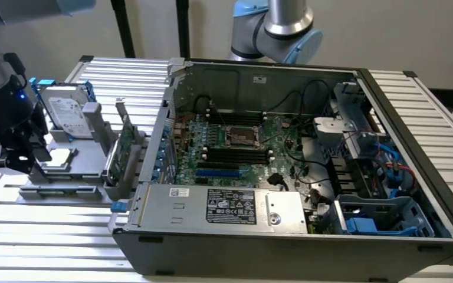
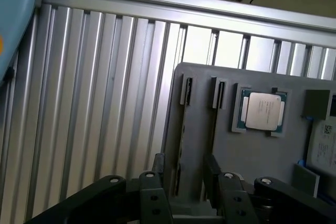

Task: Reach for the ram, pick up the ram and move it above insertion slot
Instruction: 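Pick up the ram and move it above insertion slot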

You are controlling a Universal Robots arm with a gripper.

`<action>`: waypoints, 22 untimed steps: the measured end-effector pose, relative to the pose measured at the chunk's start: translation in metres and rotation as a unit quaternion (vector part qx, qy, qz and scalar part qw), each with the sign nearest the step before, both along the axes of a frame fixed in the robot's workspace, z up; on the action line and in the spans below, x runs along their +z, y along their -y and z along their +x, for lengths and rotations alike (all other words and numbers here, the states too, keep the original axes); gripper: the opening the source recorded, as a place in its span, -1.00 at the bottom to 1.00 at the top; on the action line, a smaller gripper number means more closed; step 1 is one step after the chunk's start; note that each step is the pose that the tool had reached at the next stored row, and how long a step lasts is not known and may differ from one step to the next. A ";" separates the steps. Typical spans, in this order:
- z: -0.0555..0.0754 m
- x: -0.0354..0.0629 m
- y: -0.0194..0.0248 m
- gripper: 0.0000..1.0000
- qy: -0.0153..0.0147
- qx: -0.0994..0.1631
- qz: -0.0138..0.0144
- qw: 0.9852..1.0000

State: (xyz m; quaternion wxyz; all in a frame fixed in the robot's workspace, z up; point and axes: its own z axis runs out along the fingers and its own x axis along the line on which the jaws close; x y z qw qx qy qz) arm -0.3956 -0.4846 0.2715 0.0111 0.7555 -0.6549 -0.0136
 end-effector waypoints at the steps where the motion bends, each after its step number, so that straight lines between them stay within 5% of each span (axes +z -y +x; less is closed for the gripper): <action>1: 0.000 -0.0018 0.0000 -0.15 0.000 0.000 0.000 1.000; 22: 0.002 -0.0400 0.0000 -0.15 0.000 -0.011 0.000 1.000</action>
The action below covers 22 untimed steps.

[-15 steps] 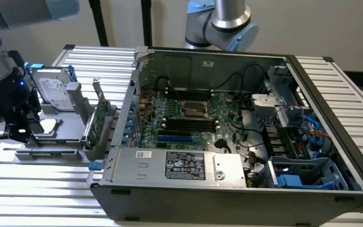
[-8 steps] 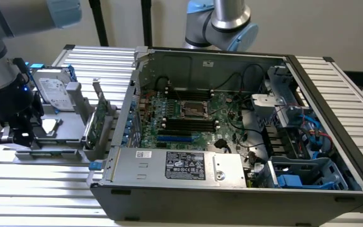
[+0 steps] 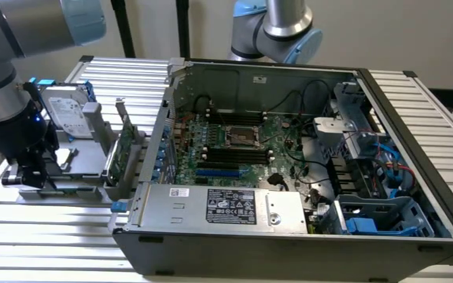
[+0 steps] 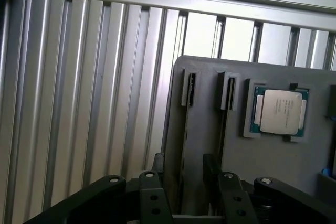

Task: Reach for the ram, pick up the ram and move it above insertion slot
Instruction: 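Pick up the ram and move it above insertion slot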

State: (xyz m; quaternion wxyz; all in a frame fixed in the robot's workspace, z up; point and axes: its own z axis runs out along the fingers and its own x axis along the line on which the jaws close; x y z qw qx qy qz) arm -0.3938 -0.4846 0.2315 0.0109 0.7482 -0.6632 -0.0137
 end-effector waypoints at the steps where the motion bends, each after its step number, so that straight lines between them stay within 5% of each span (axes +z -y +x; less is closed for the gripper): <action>1: 0.000 -0.0020 0.0000 -0.15 0.000 -0.001 0.000 1.000; 15: 0.002 -0.0268 0.0000 -0.15 0.000 -0.006 0.000 1.000; 22: 0.002 -0.0299 -0.0007 -0.15 0.000 -0.006 0.000 1.000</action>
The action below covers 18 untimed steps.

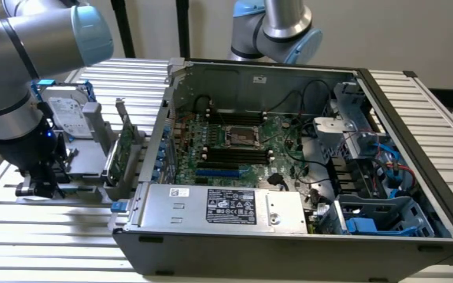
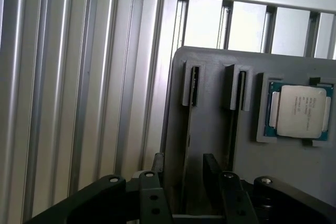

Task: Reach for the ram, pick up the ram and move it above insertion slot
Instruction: 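Pick up the ram and move it above insertion slot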

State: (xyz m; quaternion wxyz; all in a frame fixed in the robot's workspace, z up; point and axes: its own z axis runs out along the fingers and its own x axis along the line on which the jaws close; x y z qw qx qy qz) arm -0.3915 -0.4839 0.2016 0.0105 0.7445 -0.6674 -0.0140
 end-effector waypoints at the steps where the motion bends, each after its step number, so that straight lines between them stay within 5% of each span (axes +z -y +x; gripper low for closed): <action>1: 0.000 0.0000 -0.0001 -0.15 0.000 0.000 0.000 1.000; 4: 0.000 -0.0002 -0.0003 -0.20 0.000 0.000 0.000 1.000; 5: 0.000 -0.0003 -0.0003 -0.45 0.000 0.000 0.000 1.000; 8: 0.000 -0.0008 -0.0003 -0.58 0.000 0.000 0.000 1.000; 15: 0.000 -0.0018 -0.0003 -0.58 0.000 0.000 0.000 1.000; 18: 0.000 -0.0018 -0.0003 -0.74 0.000 0.000 0.000 1.000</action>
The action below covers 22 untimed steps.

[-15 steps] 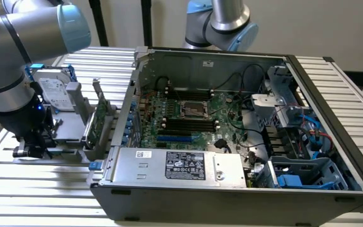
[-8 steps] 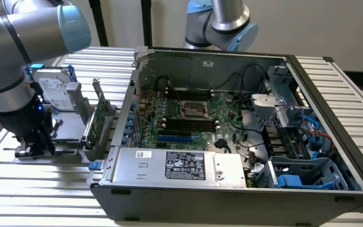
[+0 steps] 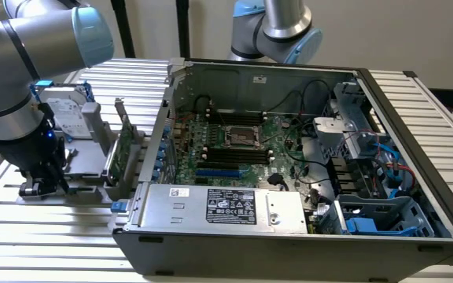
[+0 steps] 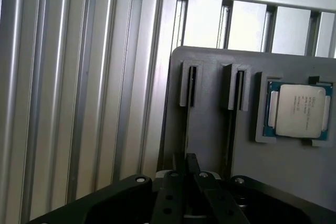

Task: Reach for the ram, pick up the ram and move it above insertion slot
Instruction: 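Pick up the ram and move it above insertion slot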

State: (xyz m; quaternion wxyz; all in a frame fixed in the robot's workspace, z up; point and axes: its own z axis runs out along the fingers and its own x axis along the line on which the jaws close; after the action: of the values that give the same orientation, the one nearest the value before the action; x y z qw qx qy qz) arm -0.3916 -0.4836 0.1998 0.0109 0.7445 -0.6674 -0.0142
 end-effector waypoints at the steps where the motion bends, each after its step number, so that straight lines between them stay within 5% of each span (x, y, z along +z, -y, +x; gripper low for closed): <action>1: 0.000 0.0000 0.0000 -0.74 0.000 0.000 0.000 1.000; 16: 0.000 0.0042 0.0000 -0.74 0.000 -0.026 0.002 1.000; 22: 0.000 0.0132 0.0000 -0.74 0.000 -0.034 0.002 0.999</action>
State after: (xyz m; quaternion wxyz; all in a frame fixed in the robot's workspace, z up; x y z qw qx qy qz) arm -0.3915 -0.4836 0.2130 0.0089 0.7217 -0.6920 -0.0161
